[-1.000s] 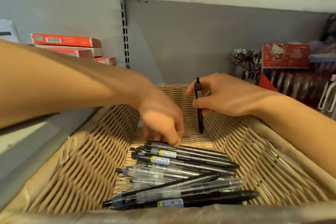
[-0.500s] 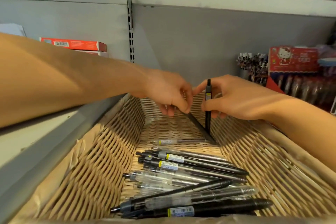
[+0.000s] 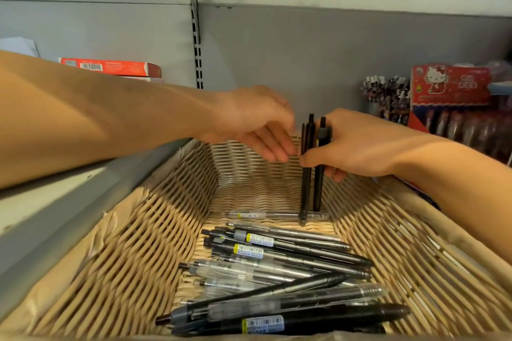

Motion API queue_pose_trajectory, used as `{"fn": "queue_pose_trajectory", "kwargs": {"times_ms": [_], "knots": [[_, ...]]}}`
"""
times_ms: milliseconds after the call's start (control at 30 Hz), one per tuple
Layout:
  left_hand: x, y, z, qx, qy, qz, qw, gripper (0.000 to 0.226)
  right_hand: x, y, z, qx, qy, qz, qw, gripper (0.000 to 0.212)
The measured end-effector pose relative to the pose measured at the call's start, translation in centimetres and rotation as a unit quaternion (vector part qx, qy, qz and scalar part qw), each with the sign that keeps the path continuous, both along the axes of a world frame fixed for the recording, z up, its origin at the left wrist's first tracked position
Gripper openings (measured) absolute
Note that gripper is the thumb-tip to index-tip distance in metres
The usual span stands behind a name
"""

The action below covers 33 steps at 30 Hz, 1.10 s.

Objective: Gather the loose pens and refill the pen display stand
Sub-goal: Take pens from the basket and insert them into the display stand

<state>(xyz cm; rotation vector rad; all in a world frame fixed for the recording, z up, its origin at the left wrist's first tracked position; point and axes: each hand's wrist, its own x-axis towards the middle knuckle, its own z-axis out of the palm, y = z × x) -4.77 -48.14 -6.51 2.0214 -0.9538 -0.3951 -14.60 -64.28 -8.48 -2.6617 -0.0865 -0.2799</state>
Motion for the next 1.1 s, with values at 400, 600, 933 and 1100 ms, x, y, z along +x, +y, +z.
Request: {"fn": "queue_pose_trajectory", "kwargs": {"times_ms": [400, 600, 933, 1100], "knots": [[-0.1, 0.4, -2.6, 0.509, -0.235, -0.15, 0.815, 0.028, 0.0, 0.2, -0.1, 0.064, -0.021, 0.016, 0.998, 0.005], [0.7, 1.4, -1.1, 0.431, -0.257, -0.07, 0.862, 0.014, 0.0, 0.2, -0.2, 0.036, -0.063, -0.005, 0.997, 0.005], [-0.3, 0.1, -0.1, 0.055, -0.206, 0.043, 0.976, 0.005, 0.3, 0.3, -0.1, 0.012, -0.066, -0.013, 0.998, 0.014], [-1.4, 0.2, -0.1, 0.039, -0.165, 0.008, 0.985, 0.02, 0.2, 0.4, -0.2, -0.002, -0.055, 0.004, 0.998, 0.016]]}}
